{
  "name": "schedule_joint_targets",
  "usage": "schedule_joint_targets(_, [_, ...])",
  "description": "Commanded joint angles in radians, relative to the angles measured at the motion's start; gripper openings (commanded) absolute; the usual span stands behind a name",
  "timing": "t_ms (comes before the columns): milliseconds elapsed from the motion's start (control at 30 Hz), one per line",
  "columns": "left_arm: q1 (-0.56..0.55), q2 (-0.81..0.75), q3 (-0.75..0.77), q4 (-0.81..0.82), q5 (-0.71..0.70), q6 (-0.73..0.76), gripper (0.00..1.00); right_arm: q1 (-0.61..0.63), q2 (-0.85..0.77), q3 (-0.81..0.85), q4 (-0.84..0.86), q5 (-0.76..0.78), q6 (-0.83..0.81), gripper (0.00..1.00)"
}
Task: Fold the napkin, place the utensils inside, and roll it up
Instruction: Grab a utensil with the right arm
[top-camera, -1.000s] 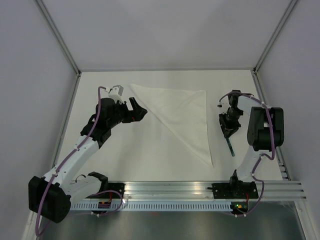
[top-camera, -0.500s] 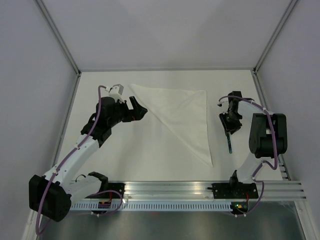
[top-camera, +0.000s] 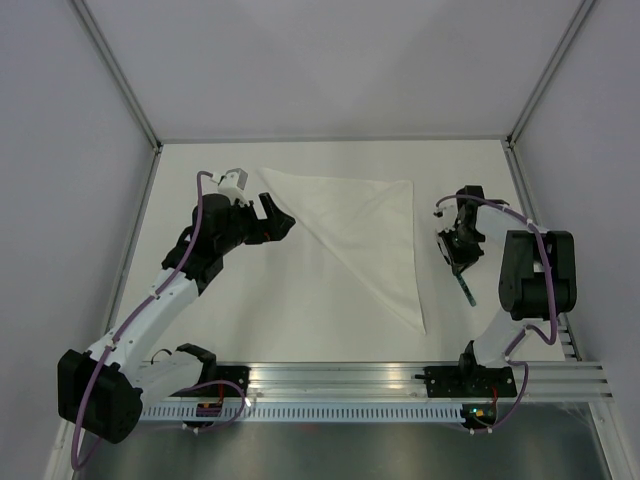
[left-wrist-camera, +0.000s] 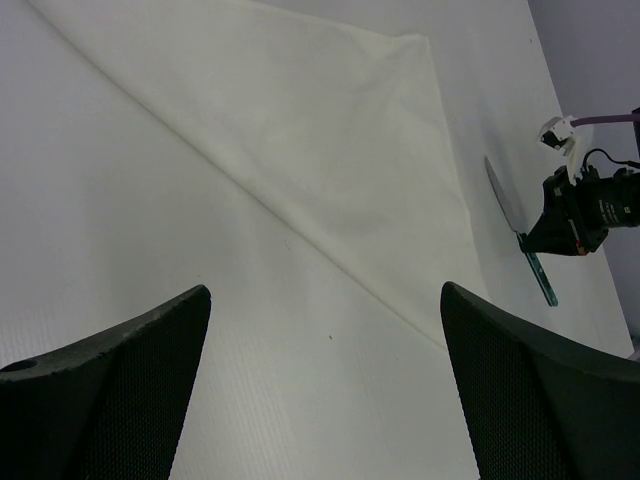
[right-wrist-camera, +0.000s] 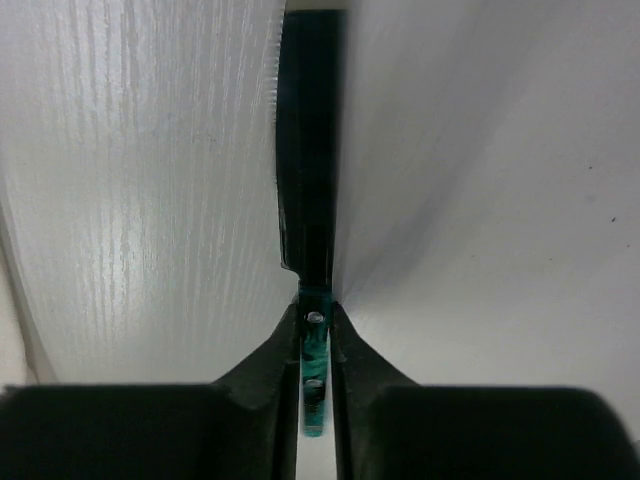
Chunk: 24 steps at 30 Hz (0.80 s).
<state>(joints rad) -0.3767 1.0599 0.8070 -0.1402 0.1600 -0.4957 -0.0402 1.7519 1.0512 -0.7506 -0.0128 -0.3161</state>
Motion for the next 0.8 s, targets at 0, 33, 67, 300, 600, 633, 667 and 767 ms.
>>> schedule_joint_targets(0, [-0.004,-0.003,0.044,0.013,-0.007,-0.018,1.0,-0.001,0.046,-0.057,0.007,0.037,-0.006,0.13])
schedule_joint_targets(33, [-0.004,0.0,0.046,0.014,-0.008,-0.017,1.0,-0.001,0.046,-0.057,0.011,0.03,-0.008,0.05])
schedule_joint_targets(67, [-0.004,-0.001,0.049,0.013,-0.013,-0.018,1.0,-0.001,0.046,-0.05,0.011,0.027,-0.008,0.03])
schedule_joint_targets(300, [-0.002,-0.001,0.101,-0.019,-0.027,-0.009,1.0,-0.001,0.02,0.104,-0.068,-0.042,0.003,0.0])
schedule_joint_targets(600, [0.013,0.0,0.21,-0.079,-0.045,-0.01,1.0,0.135,0.087,0.546,-0.271,-0.093,0.075,0.0])
schedule_joint_targets(633, [0.016,-0.001,0.225,-0.091,-0.046,-0.012,1.0,0.16,0.11,0.596,-0.288,-0.098,0.086,0.0])
schedule_joint_targets(667, [0.022,-0.003,0.234,-0.096,-0.05,-0.014,1.0,0.19,0.136,0.645,-0.308,-0.104,0.098,0.01])
schedule_joint_targets(767, [0.045,-0.02,0.265,-0.139,-0.066,-0.03,1.0,0.305,0.248,0.824,-0.369,-0.13,0.138,0.0])
